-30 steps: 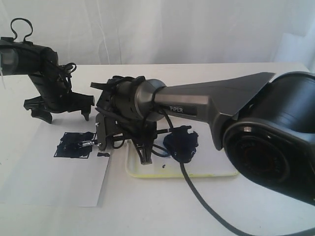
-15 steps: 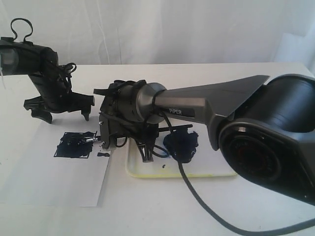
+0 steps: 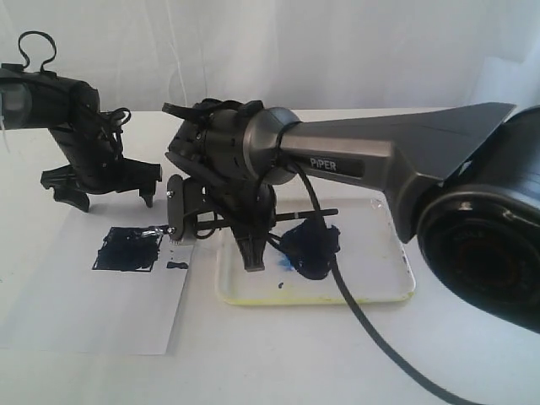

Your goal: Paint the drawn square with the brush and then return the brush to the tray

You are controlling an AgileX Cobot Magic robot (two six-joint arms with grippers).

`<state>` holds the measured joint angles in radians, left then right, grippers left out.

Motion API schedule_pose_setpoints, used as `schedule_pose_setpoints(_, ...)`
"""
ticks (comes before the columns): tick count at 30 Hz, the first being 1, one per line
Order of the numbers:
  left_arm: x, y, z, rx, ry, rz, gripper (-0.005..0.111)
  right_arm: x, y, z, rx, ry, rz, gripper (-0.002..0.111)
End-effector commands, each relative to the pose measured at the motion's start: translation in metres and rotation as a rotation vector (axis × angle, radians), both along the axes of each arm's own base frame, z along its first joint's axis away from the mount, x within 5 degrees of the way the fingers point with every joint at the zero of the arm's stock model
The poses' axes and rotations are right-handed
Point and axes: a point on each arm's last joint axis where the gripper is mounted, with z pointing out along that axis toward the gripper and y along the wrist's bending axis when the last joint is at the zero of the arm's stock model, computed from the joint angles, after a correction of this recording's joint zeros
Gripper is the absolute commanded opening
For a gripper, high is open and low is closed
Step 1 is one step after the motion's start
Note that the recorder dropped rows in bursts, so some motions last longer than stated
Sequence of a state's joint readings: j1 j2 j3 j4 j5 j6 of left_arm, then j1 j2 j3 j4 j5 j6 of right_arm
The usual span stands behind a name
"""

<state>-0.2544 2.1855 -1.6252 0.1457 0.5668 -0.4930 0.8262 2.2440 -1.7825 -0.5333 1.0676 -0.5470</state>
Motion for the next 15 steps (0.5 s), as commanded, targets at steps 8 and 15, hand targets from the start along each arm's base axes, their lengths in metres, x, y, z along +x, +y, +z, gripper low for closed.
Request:
schedule_pose_setpoints(8, -0.013, 0.006, -0.030, 0.045, 0.165, 0.012, 0.105, -0.011, -0.011, 0.016, -0.006, 0.105, -0.056, 0.000)
schedule_pose_setpoints(15, -0.013, 0.006, -0.030, 0.049, 0.172, 0.005, 0.105, -0.009, -0.031, 0.035, 0.014, 0.129, -0.119, 0.000)
